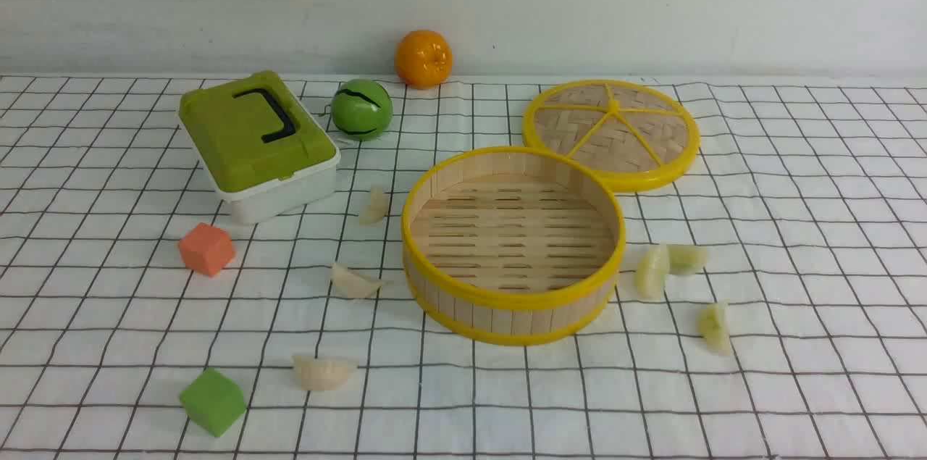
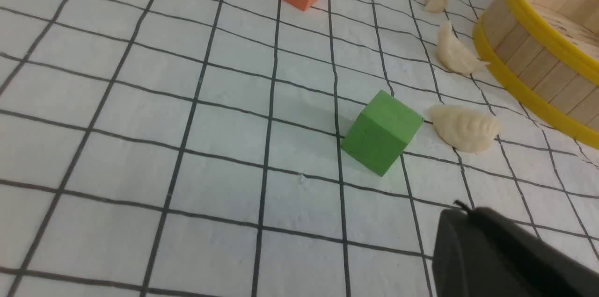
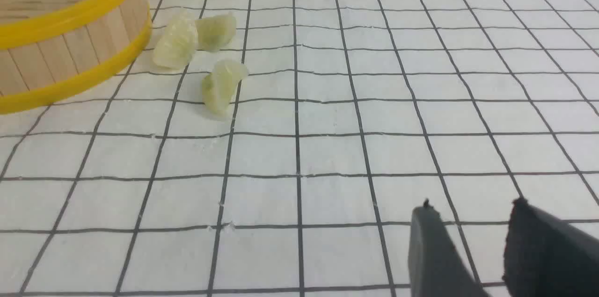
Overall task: Put the dumplings into the steamer on the table with the white tablecloth.
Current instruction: 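Reach for and grasp a dumpling on the table with the left gripper, then place the dumpling into the bamboo steamer basket with the left gripper, then reach for and grasp a dumpling on the table with the left gripper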
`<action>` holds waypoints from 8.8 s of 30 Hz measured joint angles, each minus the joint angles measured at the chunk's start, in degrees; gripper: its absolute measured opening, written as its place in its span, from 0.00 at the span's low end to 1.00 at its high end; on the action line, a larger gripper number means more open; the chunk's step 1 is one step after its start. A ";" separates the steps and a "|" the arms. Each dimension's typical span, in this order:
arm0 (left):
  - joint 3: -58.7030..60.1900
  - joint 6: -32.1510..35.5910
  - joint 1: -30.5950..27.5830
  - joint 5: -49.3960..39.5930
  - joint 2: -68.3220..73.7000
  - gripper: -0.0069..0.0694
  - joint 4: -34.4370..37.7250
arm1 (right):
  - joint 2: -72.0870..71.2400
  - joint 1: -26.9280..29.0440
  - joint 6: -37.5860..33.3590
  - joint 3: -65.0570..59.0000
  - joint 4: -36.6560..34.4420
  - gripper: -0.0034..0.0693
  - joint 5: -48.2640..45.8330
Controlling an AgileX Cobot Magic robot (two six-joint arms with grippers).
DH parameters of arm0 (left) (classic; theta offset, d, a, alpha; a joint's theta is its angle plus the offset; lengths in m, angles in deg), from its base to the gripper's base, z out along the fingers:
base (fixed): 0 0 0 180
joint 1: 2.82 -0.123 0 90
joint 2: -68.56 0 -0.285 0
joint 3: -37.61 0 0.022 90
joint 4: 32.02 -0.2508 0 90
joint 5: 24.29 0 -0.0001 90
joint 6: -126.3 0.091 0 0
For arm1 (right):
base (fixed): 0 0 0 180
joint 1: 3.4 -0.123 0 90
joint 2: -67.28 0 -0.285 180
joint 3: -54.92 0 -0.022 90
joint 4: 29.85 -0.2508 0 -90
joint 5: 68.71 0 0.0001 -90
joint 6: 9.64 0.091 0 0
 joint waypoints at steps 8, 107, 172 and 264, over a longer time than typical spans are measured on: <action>0.00 0.00 0.00 0.00 0.00 0.07 0.00 | 0.00 0.00 0.00 0.00 0.00 0.37 0.00; -75.97 3.59 15.72 -31.09 95.43 0.17 0.09 | 40.31 -10.25 -23.43 23.90 -26.04 0.04 -15.18; -130.29 -7.25 14.63 -37.78 129.97 0.34 -10.37 | 40.31 -10.25 -25.22 22.85 -27.10 0.09 -11.73; -98.36 -13.49 13.61 -26.11 120.14 0.47 -15.01 | 40.44 -10.25 -25.26 22.80 -27.49 0.16 -11.52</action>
